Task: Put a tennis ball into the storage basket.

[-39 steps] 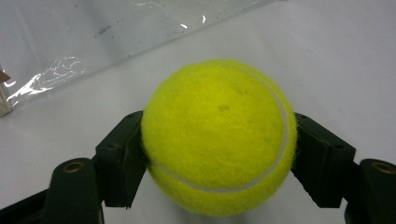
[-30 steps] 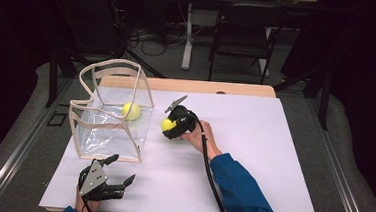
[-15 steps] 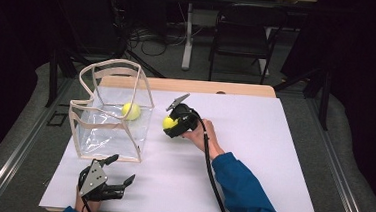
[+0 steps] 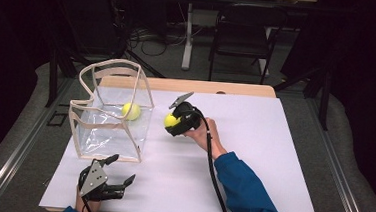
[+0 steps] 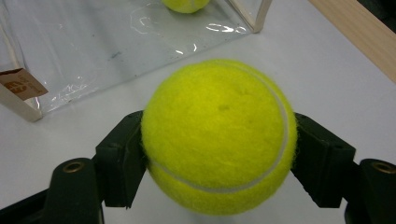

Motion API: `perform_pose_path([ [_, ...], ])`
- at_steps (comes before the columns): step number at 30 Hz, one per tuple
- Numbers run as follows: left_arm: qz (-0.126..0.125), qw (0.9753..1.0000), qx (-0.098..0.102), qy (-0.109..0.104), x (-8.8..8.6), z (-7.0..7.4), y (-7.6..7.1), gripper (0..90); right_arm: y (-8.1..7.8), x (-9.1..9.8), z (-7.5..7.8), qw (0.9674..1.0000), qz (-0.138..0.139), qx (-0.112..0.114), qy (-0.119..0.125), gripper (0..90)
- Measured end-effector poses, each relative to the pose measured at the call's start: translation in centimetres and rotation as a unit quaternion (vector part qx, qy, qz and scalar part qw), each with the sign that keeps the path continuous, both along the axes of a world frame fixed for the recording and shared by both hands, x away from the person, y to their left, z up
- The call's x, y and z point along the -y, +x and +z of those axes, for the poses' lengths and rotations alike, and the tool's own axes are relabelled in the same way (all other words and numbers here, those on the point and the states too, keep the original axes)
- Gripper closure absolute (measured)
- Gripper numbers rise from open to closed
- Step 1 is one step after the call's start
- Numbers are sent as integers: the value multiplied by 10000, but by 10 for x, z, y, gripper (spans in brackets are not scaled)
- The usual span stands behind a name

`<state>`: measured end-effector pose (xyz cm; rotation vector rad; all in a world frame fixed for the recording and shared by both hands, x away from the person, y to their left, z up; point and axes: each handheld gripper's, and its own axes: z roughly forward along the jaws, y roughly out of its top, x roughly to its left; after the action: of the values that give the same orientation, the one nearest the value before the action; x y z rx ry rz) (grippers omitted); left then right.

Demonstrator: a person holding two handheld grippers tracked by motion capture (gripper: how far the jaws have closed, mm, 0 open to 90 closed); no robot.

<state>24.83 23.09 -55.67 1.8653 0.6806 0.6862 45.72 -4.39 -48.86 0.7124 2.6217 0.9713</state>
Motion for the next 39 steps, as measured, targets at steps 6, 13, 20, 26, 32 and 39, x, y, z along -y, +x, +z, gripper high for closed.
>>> perform_pose_path([
  [6, 5, 10000, 5, -2, 0, 0, -1, 159, 0, 2, 4, 10000, -10, 56, 14, 262],
  [13, 9, 10000, -11, -18, 0, 0, 0, 159, -3, 4, 11, 9999, 4, 108, 19, 263],
  [20, 14, 10000, 10, -3, 0, 0, 0, 159, -4, 4, 19, 9998, 10, 184, 60, 263],
  [26, 18, 10000, -2, -9, -1, 0, 0, 159, -5, 5, 23, 9997, 7, 219, 68, 263],
  [32, 17, 10000, 1, -9, 0, 0, 0, 159, -5, 6, 25, 9997, 20, 247, 57, 263],
  [39, 12, 10000, 8, 1, -1, 0, -1, 159, -5, 8, 28, 9995, 5, 292, 89, 263],
])
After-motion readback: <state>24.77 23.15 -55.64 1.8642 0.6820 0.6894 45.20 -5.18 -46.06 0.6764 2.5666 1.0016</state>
